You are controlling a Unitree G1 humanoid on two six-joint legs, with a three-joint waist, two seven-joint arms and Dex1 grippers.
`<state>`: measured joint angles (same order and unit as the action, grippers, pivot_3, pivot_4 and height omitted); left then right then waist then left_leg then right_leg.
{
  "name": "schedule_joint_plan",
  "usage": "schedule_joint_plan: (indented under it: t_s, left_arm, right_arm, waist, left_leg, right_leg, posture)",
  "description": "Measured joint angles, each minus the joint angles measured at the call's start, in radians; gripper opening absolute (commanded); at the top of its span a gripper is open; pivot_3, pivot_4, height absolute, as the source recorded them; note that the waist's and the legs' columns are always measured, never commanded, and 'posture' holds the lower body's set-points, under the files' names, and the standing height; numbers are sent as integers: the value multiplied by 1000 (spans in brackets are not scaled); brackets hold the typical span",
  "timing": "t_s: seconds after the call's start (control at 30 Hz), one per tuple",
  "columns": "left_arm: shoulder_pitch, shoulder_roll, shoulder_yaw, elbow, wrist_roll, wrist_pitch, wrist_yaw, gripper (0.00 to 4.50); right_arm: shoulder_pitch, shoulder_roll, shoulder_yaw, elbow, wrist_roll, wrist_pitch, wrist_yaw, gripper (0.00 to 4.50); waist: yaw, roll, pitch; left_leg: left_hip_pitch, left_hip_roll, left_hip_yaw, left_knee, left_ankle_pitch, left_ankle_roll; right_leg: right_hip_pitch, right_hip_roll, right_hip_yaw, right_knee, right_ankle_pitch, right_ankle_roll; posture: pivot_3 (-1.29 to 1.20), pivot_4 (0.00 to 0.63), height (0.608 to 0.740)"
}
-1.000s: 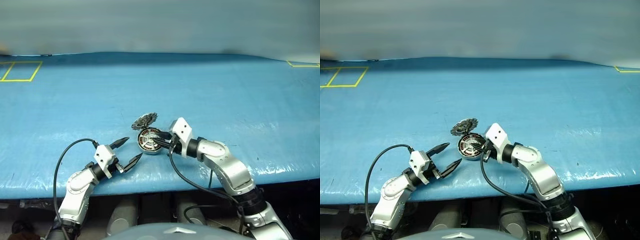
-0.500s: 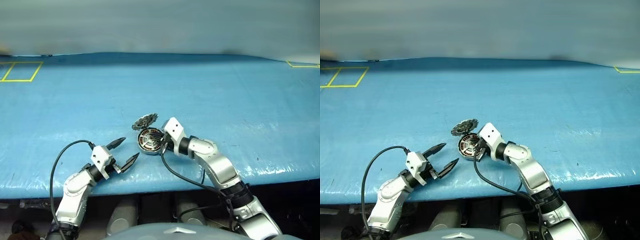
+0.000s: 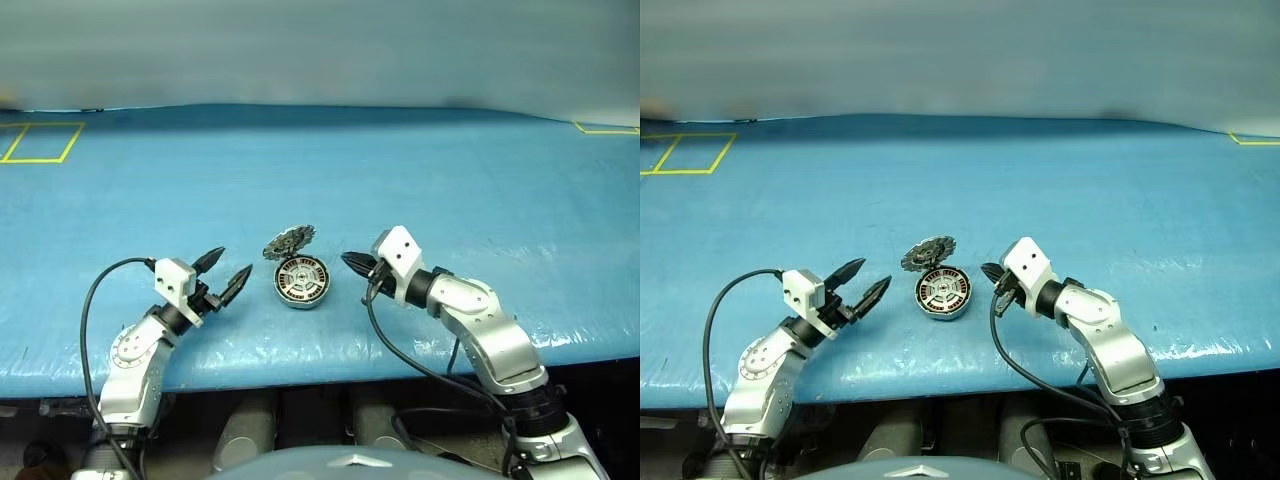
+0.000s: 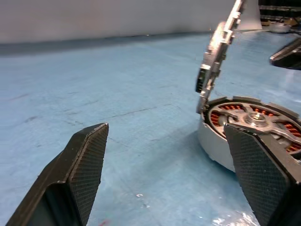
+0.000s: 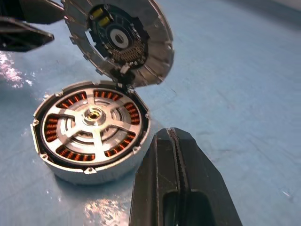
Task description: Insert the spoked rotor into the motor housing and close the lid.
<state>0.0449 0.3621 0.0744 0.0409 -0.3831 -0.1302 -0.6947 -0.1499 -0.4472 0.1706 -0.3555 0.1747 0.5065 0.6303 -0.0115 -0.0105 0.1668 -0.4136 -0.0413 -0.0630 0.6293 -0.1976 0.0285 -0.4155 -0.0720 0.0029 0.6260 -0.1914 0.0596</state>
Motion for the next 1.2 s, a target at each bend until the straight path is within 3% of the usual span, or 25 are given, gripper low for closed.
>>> schedule_joint_plan:
  t_s: [0.3, 0.53, 0.67, 0.93, 1.2]
  left_arm:
    - [-165, 13, 40, 114, 30, 4, 16, 44]
    - [-375, -7, 55, 203, -11, 31, -11, 44]
    - [-493, -4, 41, 222, -66, 155, -82, 44]
    - [-671, 52, -142, 249, -74, 530, -311, 44]
    - [-699, 83, -276, 274, 10, 597, -448, 44]
  right_arm:
    - [65, -52, 42, 7, -62, -4, -15, 0]
    - [73, -20, 67, 37, -68, -36, -5, 0]
    - [69, -12, 75, 39, -75, -55, -6, 0]
    - [60, 2, 77, 41, -85, -84, -26, 0]
    - [80, 10, 59, 41, -93, -86, -62, 0]
  waist:
    - [6, -1, 0]
    - [6, -2, 0]
    - [2, -2, 1]
    - [-3, -2, 1]
    - [-3, -2, 1]
  left_leg:
    - [0, -1, 0, 0, 0, 0]
    - [0, -1, 0, 2, 0, 0]
    - [0, -1, 0, 2, 0, 0]
    - [0, 0, 0, 2, 1, 0]
    - [0, 0, 0, 2, 1, 0]
  right_leg:
    - [0, 0, 0, 0, 0, 0]
    - [1, 0, -1, 0, 1, 1]
    - [2, 1, -1, 0, 1, 2]
    - [2, 3, -1, 0, 1, 2]
    - [1, 3, 1, 0, 1, 1]
  posture:
    - [0, 150, 740]
    - [0, 150, 740]
    - [0, 150, 740]
    - [0, 150, 740]
    - [0, 150, 740]
